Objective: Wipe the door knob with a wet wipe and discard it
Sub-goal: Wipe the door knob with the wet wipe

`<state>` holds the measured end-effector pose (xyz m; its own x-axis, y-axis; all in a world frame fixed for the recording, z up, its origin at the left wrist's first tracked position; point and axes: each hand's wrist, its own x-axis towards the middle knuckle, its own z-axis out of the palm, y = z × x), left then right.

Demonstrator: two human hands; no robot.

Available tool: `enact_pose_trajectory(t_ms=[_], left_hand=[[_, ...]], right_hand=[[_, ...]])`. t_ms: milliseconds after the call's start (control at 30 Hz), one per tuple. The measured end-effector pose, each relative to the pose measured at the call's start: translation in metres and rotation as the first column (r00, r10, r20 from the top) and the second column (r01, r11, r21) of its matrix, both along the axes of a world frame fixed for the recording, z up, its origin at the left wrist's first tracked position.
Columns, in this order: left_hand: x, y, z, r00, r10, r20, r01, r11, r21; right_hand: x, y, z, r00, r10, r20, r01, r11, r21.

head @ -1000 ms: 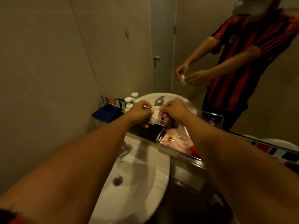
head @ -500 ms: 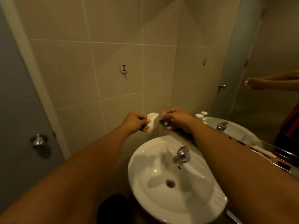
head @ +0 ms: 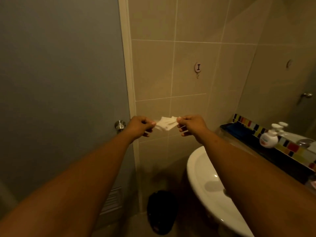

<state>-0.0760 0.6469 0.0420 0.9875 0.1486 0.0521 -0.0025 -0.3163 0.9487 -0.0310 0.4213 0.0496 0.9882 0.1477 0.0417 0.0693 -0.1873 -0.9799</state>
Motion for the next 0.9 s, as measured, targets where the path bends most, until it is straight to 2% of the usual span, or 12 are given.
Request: enact_pose_trajectory(t_ms=[267,367,467,567,667,767,900], left_hand=[[-0.017,0.055,-0.005,0.984,0.145,-0.104,-0.168,0.949,-0.266],[-0.014,0.067,-0.004,0.970,0.219,-0.106,-0.241,0.921,-0.306],[-0.005,0.083,-0.004,0.944,0.325,-0.053,-0.328,0.913,-0.243],[0.007,0.100,-0.005,0.941,0.335,0.046,-0.327,0.936,-0.132],[0.027,0.114,-0.006,0.927,0.374,0.032,-0.371,0.926,-0.073],[0.052,0.125,-0.007,0.913,0.404,0.055,-0.403,0.915,-0.026],[0.080,0.134,-0.014,0.915,0.391,0.102,-0.400,0.912,0.086]], right_hand=[[0.009,0.069,-0.017,0.993,0.023,-0.119,-0.016,0.998,0.066],[0.021,0.093,-0.019,0.981,0.065,-0.183,-0.041,0.990,0.133],[0.037,0.114,-0.022,0.959,0.158,-0.235,-0.132,0.984,0.121],[0.058,0.134,-0.027,0.915,0.312,-0.257,-0.291,0.949,0.119],[0.082,0.154,-0.034,0.847,0.469,-0.250,-0.447,0.883,0.143],[0.106,0.175,-0.042,0.793,0.562,-0.236,-0.567,0.822,0.051],[0.128,0.202,-0.051,0.752,0.613,-0.241,-0.638,0.770,-0.033]])
